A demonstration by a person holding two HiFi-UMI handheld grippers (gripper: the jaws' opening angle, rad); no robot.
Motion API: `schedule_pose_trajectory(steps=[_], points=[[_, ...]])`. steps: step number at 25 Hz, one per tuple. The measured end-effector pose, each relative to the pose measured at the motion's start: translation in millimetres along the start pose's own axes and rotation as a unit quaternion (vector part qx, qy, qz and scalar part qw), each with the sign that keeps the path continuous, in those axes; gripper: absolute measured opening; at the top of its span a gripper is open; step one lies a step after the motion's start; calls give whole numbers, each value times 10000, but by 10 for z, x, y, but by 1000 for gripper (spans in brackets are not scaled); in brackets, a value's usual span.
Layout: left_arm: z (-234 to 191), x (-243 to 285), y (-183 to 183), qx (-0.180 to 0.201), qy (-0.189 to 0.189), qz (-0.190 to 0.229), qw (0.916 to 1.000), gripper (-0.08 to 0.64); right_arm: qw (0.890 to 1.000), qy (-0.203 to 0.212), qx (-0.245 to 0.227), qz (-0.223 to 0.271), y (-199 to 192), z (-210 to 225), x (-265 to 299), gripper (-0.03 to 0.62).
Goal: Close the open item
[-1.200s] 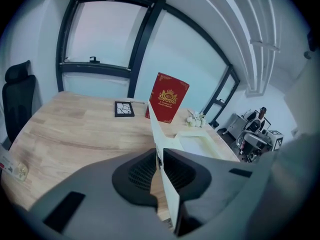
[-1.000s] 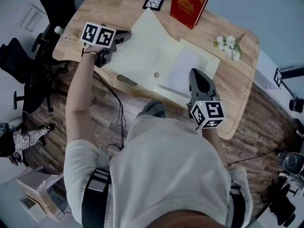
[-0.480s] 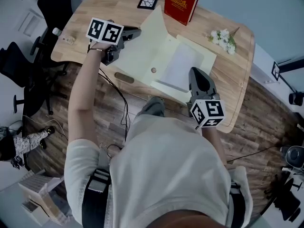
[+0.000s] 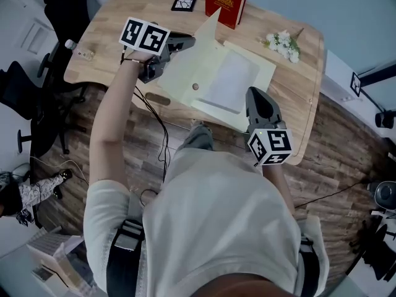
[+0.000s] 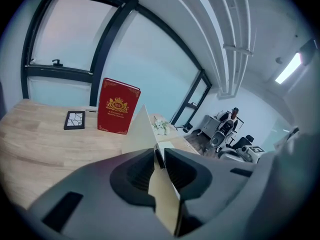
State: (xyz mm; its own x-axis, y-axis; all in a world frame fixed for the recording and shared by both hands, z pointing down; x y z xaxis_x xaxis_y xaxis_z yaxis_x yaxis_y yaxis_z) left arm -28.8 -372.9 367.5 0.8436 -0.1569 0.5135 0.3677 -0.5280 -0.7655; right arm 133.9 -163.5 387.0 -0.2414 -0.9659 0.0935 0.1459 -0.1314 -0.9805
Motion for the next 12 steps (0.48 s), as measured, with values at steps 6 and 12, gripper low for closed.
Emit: schedule_pose_trajectory(steps=[6,12], points=[[261,174,23,171,-170,-19,9997,78,9999,-118,15,52,8,32,-153,20],[505,334,3,345,-293,-18,9990,94,9997,-233,9,68,-12,47,-320,20]])
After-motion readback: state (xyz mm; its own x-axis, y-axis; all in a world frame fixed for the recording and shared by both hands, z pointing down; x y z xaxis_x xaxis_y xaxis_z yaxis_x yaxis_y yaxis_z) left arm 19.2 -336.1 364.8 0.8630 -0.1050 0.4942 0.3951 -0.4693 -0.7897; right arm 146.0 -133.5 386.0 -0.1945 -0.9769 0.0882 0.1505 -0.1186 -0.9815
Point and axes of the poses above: the fingertips, and each gripper's own axes: x forward along the fingers, z to its right, y out of its top, the point moved 4 cm from there along -x, backward along the fingers, and after that the axes turned 4 degrees about z, right-handed, at the moved point
